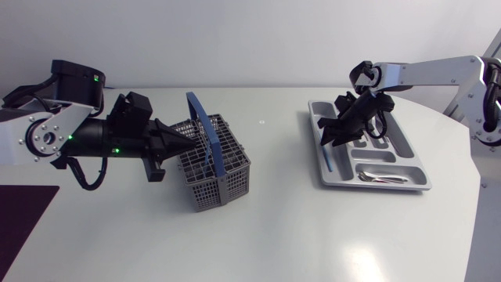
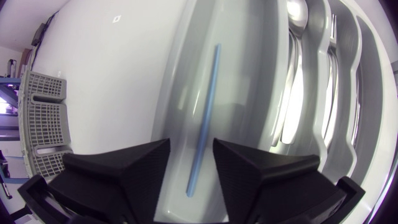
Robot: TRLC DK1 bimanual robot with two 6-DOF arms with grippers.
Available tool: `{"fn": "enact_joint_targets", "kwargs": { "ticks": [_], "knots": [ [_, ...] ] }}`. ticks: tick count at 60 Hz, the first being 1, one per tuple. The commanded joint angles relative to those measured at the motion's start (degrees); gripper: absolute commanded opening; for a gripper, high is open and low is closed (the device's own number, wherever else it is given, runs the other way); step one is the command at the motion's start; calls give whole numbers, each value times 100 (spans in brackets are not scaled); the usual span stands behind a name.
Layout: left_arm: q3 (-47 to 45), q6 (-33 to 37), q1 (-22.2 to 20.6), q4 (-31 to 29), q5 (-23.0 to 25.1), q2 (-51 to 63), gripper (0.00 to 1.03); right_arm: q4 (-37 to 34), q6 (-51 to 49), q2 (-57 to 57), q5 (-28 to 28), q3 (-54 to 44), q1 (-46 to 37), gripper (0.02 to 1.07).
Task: Unload the cutlery basket into the drawer organizer.
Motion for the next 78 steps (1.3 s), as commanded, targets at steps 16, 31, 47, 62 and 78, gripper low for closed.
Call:
{"fn": "enact_joint_targets", "kwargs": {
  "ticks": [16,31,47,62,78],
  "knots": [
    [206,283,-35,242,227,705,60,490,-149,-645,-91,-881,111,103],
    [391,222,-88,348,341,987,70,797,-210,-760,-152,-1268,111,103],
    [505,-68,-70,629,508,1197,70,929,-254,-812,-249,-1391,102,103],
    [593,-200,-88,717,561,1338,55,973,-307,-830,-293,-1452,85,103],
    [637,-297,-123,743,622,1426,28,991,-360,-865,-319,-1523,67,102]
  ]
}}
